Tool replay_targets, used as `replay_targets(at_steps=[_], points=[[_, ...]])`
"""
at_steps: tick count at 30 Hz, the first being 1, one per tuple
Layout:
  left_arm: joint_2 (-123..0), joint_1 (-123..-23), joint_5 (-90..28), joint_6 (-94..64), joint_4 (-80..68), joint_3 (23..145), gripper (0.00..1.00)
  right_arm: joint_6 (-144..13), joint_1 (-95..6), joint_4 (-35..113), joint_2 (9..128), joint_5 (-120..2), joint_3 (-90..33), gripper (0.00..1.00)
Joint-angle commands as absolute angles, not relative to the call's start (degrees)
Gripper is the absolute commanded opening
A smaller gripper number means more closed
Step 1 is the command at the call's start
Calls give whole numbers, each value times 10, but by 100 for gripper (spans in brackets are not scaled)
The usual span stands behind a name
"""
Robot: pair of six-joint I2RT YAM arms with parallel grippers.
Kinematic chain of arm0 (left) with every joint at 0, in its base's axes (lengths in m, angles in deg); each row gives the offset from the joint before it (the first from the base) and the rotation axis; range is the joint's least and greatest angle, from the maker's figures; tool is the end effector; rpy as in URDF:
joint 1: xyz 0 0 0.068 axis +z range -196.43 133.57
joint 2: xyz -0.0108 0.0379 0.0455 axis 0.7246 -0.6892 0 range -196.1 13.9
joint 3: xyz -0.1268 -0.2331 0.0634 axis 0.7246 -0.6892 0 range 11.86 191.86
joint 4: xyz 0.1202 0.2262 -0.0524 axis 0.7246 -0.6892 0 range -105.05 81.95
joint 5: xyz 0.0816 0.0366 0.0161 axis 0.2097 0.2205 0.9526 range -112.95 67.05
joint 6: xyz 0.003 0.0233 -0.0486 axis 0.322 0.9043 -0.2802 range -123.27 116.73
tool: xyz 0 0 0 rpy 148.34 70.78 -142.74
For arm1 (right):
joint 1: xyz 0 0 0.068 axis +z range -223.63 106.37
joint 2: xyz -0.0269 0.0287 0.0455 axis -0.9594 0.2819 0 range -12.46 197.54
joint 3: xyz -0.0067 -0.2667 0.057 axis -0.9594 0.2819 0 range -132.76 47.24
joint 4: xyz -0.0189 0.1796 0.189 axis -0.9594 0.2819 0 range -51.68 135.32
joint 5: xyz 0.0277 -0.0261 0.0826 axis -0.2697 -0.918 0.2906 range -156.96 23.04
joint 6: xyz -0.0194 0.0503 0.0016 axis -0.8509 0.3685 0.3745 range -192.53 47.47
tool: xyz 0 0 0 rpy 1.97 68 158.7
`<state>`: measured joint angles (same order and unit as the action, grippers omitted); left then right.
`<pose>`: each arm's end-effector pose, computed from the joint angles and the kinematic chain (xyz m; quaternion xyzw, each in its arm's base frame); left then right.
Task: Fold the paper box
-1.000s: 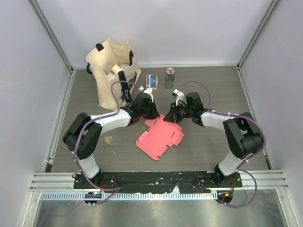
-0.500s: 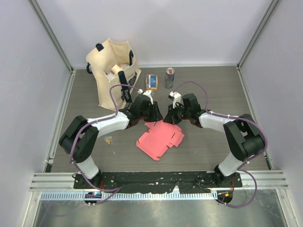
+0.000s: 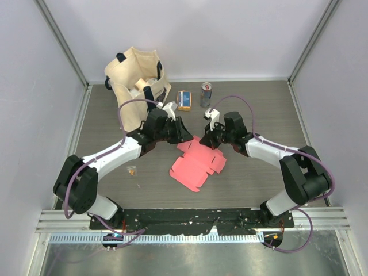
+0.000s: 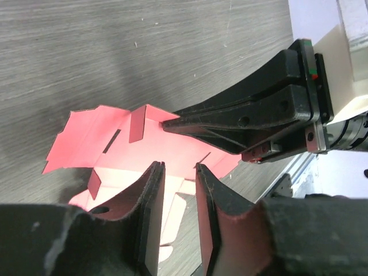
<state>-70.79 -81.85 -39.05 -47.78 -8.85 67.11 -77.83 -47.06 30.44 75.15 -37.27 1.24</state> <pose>0.2648 -0.2003 0.2537 0.0014 0.8614 -0.4098 0.3000 0.2777 0.1586 0.2012 -0.3502 0.7865 0.3061 0.4063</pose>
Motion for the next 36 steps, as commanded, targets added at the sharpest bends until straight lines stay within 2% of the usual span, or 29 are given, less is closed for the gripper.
replay_targets(at_steps=[1,8,17,21,24,33,36], points=[[-679,-820,-383,-364,-109,688,34,-809,-467,305,746,-346,-14,2],[-705,-821,-335,-221,-146,735,41,-815,-466,319,758,-324,-25,2],[-767,-827,-390,-198,-156,773,39,-813,-467,323,765,-320,-31,2],[-779,-835,-390,-190,-157,774,45,-812,-467,323,767,-318,-36,2],[-792,-838,-374,-182,-164,774,45,-809,-467,320,767,-312,-36,2],[-816,-841,-347,-181,-159,780,29,-804,-467,316,764,-305,-36,2],[-824,-841,-349,-180,-160,786,19,-798,-468,315,761,-302,-36,2]])
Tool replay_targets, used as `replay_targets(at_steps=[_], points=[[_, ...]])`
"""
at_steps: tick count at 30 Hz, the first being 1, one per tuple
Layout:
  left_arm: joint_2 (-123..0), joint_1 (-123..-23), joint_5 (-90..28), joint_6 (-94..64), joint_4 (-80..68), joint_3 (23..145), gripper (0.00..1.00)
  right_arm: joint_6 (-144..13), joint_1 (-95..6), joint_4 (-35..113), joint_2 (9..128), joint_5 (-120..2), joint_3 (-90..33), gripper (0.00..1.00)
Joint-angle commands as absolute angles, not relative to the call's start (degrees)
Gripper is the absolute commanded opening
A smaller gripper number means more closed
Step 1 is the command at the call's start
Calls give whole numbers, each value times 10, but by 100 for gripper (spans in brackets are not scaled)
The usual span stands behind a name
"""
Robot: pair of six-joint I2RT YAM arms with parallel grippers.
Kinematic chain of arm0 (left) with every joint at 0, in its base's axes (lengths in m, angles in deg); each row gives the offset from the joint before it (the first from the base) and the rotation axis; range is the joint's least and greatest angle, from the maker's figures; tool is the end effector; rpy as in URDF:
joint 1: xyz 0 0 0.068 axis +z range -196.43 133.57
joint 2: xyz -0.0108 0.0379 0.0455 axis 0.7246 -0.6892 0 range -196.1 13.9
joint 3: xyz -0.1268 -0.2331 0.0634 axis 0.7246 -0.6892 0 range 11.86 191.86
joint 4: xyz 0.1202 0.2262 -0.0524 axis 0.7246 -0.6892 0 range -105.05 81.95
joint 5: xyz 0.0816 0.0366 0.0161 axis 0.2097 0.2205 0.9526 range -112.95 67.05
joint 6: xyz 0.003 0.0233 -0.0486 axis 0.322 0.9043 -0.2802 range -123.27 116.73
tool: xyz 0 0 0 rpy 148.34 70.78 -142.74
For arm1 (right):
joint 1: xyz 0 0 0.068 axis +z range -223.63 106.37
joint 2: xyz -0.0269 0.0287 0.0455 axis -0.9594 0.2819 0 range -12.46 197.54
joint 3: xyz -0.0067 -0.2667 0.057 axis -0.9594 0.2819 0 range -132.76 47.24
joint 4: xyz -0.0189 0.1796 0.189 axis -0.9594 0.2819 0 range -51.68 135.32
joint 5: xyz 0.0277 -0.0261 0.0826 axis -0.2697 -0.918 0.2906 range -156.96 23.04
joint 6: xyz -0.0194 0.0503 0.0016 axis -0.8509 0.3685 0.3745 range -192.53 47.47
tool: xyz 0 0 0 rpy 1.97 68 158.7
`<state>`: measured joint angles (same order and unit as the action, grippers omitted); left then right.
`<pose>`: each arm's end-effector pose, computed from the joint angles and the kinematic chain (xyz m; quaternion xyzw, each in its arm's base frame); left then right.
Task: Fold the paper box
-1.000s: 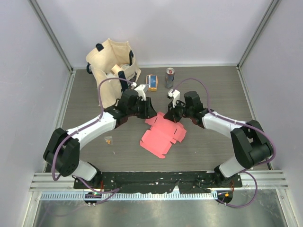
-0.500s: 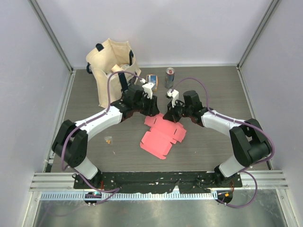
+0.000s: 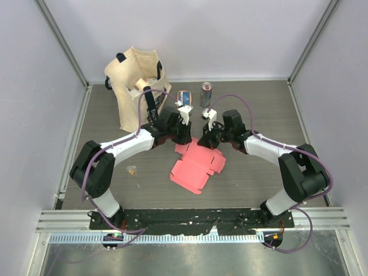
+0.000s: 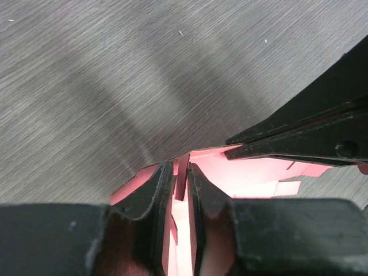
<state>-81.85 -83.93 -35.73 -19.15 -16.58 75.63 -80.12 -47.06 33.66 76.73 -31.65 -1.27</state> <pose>0.2877 -0.2306 0.2267 0.2150 0.8778 -0.2771 0.3262 0.2811 0.1635 0.2027 -0.3809 0.7713 0.3378 0.3820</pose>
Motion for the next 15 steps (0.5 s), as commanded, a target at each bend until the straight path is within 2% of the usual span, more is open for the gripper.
replay_targets(at_steps=[1,3,4,5,6,7,8,10,13,14,15], points=[[-824,-843,-347,-179,-160,785,16,-796,-467,316,761,-303,-36,2],[-822,-848,-324,-174,-162,781,8,-773,-468,321,761,-314,-43,6],[-815,-853,-311,-172,-159,778,6,-753,-466,343,762,-350,-50,13],[-809,-855,-277,-169,-154,770,5,-727,-466,366,765,-385,-78,33],[-804,-859,-260,-168,-149,766,3,-644,-466,401,768,-425,-97,39],[-793,-863,-245,-169,-137,759,1,-604,-465,490,772,-522,-121,42],[-787,-864,-234,-172,-130,749,0,-574,-466,539,779,-552,-171,45],[-779,-868,-200,-179,-101,735,0,-502,-472,636,779,-577,-211,48],[-764,-874,-182,-183,-58,707,0,-471,-473,680,753,-616,-262,53],[-757,-877,-173,-184,-51,698,0,-463,-473,687,727,-665,-271,77],[-753,-879,-165,-186,-46,694,0,-452,-472,693,717,-700,-275,78]])
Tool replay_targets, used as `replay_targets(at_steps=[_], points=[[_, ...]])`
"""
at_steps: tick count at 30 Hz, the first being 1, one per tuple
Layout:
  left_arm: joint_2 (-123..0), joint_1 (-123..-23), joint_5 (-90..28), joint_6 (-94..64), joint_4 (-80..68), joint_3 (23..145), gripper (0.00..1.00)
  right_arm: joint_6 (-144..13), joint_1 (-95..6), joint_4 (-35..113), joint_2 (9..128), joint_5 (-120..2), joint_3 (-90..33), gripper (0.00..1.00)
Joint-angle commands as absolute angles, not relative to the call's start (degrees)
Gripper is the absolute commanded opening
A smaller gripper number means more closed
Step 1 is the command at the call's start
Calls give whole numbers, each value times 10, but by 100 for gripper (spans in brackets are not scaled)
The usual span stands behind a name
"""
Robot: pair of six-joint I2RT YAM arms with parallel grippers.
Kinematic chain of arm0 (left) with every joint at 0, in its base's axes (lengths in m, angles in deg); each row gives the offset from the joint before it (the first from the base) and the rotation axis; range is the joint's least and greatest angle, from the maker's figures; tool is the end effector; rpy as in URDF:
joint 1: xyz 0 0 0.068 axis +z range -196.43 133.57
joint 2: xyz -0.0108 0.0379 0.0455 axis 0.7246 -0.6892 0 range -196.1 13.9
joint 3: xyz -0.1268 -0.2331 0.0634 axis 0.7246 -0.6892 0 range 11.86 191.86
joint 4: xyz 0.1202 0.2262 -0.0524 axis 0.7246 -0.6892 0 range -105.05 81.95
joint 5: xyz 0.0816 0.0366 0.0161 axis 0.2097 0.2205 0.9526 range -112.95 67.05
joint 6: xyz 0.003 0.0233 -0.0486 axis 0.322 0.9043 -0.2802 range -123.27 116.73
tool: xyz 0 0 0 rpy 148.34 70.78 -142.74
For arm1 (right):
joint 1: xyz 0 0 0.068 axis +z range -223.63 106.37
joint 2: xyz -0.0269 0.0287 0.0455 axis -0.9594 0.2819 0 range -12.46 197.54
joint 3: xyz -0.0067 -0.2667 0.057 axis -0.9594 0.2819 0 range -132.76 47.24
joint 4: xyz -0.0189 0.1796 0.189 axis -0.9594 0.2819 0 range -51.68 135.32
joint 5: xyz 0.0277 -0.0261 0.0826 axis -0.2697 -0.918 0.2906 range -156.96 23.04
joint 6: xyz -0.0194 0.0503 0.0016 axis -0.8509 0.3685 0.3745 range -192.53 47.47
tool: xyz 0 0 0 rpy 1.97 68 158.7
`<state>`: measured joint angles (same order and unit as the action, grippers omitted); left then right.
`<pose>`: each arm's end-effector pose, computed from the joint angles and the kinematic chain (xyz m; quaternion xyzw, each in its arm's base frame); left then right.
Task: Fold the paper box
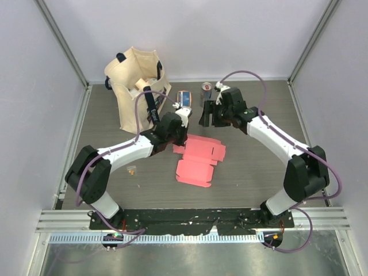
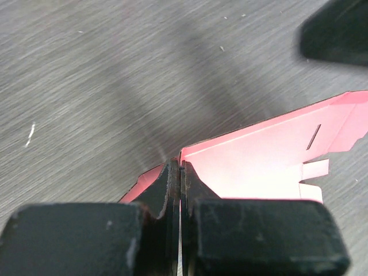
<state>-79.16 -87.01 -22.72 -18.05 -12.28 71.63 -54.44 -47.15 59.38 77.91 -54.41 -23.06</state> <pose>0.2726 -0.2332 0.2261 0.1993 0.8746 -0.2037 0.3923 0.3138 0.1649 0.2782 -0.1113 0.8993 0.2480 0.3428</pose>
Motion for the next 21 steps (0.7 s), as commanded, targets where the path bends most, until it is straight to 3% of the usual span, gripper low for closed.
replay_targets(at_steps=[1,4,5,12,21], points=[[-750,-882,-152,-187,-36,690,0,-419,-473,706,698,-722,-279,78],[-729,-889,-118,-195,-2,665,1,-321,-472,700,660,-743,-266,76],[-725,-890,-112,-199,5,654,1,-224,-471,690,649,-736,-239,74],[-699,-899,-84,-210,54,612,2,123,-470,522,615,-568,-89,66],[-678,-914,-40,-201,102,576,2,231,-431,504,678,-573,-85,64]])
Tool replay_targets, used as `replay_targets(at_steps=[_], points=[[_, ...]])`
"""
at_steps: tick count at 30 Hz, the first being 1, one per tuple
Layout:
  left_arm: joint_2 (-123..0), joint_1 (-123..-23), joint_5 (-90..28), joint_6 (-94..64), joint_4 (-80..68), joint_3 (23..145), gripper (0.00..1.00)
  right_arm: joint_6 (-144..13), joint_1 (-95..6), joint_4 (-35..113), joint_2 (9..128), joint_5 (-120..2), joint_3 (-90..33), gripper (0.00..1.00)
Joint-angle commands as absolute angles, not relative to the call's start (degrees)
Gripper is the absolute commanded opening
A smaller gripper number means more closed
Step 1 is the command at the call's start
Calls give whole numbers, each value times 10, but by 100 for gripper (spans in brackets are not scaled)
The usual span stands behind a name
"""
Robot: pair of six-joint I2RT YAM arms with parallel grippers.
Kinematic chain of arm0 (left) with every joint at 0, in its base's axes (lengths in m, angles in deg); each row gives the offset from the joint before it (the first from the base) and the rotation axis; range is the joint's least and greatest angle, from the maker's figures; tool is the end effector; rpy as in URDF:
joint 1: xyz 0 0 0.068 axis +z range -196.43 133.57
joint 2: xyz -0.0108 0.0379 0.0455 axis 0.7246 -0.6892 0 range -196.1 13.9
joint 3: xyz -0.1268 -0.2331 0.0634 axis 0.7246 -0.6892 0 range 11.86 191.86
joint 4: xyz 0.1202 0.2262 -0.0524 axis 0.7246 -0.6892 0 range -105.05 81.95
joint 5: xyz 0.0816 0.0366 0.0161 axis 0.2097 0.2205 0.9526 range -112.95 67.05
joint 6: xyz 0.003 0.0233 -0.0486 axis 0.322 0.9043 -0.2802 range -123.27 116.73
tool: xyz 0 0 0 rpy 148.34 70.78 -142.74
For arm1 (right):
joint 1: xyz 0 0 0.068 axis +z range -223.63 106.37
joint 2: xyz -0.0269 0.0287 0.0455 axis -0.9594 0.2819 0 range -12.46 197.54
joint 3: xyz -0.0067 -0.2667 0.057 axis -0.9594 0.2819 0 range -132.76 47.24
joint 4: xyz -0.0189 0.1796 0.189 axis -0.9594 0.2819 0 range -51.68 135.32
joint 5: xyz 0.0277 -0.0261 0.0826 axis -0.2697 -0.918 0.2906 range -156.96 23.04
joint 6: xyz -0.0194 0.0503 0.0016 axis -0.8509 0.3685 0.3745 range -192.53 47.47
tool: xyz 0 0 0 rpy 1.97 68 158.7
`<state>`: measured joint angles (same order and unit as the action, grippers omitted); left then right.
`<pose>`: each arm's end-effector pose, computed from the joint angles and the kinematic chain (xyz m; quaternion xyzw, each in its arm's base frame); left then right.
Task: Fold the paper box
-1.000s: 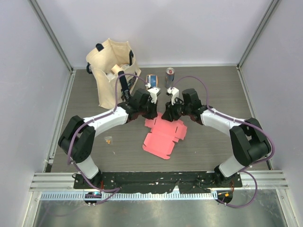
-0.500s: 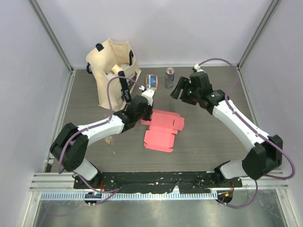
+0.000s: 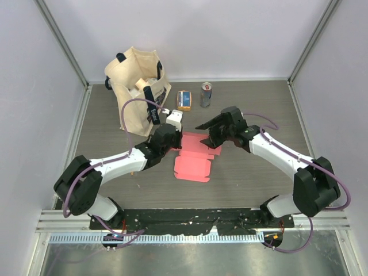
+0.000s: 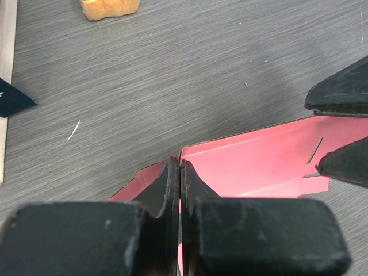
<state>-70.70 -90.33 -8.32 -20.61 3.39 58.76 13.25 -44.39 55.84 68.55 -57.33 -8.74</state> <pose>0.2390 -0.2174 0.2260 0.1280 0.8353 -0.1736 0.5057 0.2646 0.1549 0.2512 0.4023 0.8194 0.3795 0.1505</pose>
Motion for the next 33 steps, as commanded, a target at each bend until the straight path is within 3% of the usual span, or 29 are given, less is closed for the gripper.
replay_targets(at_steps=[1,8,16,22,27,30,31,33], points=[[-676,-915,-36,-199,107,571,2,262,-425,496,681,-576,-73,63],[-665,-939,1,-182,130,564,1,340,-408,470,677,-619,-44,57],[-663,-957,27,-166,144,560,1,368,-409,470,678,-641,-45,38],[-660,-968,42,-150,145,559,1,368,-409,482,668,-660,-43,36],[-656,-971,45,-150,145,557,1,372,-409,469,667,-659,-34,12],[-656,-971,34,-159,143,556,8,377,-409,455,665,-664,-22,4],[-654,-971,30,-164,139,556,21,375,-409,452,664,-667,-16,3],[-652,-971,18,-175,130,553,35,373,-408,435,667,-667,-8,2]])
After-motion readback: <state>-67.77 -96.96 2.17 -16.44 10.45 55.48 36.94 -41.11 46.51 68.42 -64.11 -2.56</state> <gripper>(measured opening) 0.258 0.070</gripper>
